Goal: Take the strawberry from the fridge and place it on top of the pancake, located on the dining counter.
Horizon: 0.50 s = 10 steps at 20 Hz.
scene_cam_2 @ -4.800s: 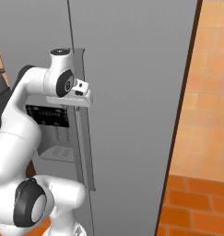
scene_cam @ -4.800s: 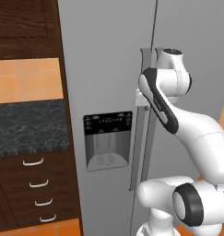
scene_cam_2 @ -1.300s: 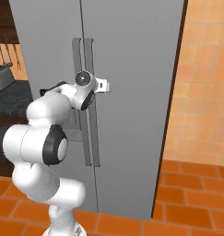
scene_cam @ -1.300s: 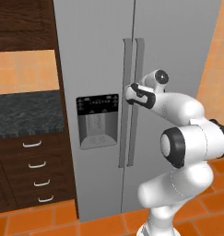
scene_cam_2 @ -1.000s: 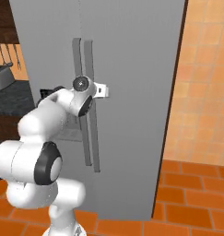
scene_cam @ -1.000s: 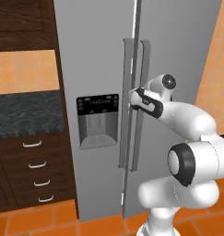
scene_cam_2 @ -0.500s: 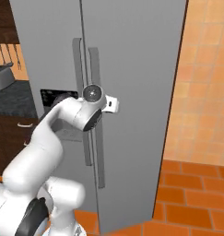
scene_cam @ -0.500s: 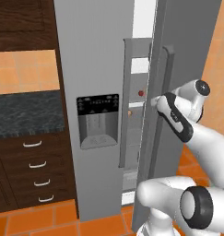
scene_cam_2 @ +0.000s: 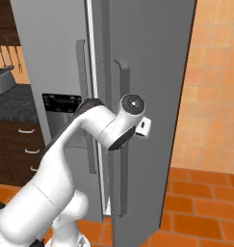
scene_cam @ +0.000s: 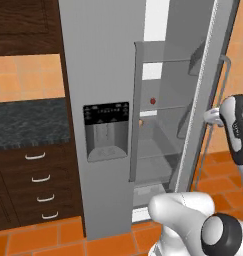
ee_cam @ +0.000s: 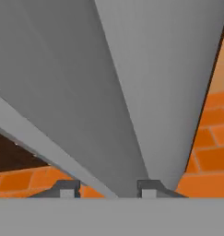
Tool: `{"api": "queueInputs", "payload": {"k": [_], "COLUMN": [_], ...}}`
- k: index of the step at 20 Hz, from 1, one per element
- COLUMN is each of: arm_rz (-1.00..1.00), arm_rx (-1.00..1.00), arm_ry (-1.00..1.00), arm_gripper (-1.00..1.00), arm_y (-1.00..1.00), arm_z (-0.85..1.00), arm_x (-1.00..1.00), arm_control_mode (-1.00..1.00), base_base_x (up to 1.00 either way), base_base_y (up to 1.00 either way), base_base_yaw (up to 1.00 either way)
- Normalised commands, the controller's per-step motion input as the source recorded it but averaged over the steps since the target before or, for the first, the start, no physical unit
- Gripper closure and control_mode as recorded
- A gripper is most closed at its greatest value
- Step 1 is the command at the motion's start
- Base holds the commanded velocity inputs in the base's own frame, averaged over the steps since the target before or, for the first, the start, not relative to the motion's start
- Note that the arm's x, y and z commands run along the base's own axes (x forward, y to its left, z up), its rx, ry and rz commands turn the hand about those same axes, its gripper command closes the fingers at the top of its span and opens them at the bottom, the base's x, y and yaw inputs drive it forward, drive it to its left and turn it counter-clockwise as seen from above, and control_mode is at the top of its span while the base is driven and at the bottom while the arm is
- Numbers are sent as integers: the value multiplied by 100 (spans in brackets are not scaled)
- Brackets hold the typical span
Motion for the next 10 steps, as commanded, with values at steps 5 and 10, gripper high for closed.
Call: {"api": "queueInputs", "payload": {"k": [5,10], "arm_rz": [-9,-14], "arm_rx": [-7,-47], "arm_ry": [-25,16], "arm_gripper": [-100,-100], "arm_y": [2,97], "arm_z": [47,17], "arm_x": [-100,-31], "arm_control_mode": [-100,-100], "base_base_x": [0,0], "base_base_y": [0,0], "base_base_yaw": [0,0]}}
